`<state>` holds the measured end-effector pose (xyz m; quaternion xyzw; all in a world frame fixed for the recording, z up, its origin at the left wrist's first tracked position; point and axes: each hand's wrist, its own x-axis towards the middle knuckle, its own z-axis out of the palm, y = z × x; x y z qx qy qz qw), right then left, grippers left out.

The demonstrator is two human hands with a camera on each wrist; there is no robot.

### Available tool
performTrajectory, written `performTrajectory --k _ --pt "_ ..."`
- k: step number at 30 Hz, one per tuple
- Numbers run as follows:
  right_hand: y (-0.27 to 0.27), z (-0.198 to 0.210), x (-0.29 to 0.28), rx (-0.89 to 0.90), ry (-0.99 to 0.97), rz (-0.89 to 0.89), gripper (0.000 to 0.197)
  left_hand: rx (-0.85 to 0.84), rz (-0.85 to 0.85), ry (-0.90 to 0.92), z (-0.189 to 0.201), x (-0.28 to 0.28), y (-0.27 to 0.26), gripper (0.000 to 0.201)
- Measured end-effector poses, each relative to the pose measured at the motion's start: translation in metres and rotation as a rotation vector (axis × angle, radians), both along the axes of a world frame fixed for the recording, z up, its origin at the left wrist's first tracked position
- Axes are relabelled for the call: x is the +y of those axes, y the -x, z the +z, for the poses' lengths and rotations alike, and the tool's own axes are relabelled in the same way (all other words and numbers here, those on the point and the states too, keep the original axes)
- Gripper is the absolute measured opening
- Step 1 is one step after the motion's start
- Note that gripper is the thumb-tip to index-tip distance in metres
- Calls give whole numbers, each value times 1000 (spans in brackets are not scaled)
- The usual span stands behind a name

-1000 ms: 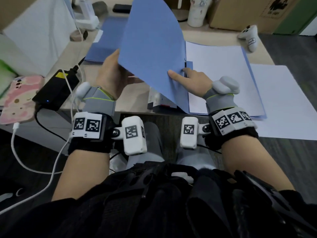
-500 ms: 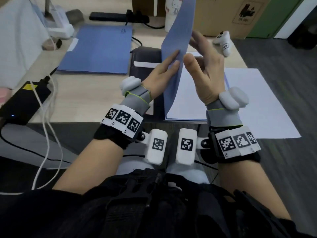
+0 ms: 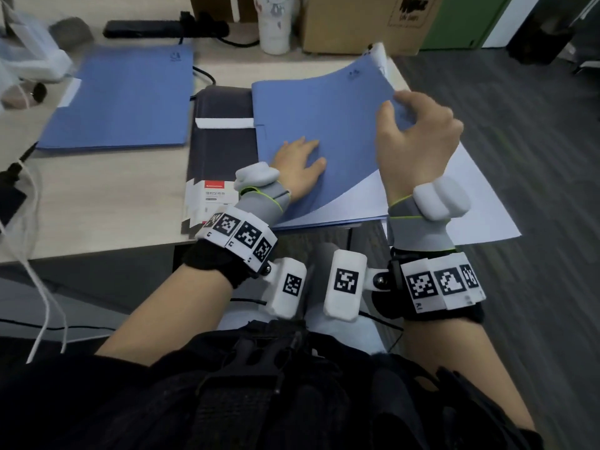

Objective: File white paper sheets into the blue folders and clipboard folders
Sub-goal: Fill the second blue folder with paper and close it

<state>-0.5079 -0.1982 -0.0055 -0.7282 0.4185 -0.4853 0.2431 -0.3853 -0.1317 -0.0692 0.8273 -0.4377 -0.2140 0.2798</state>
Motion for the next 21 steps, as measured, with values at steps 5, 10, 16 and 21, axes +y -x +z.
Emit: performTrajectory --k 5,10,16,21 --pt "12 -13 -18 321 -278 -85 37 -111 -3 -93 -2 -5 1 48" --pt "24 -37 -36 505 -420 -36 46 -200 28 -153 -6 -8 -1 46" --pt "28 -48 -51 692 -517 145 49 -196 98 -174 -1 -9 -10 39" --pt "9 -42 -59 739 -527 161 57 -140 88 -156 1 -8 -17 44"
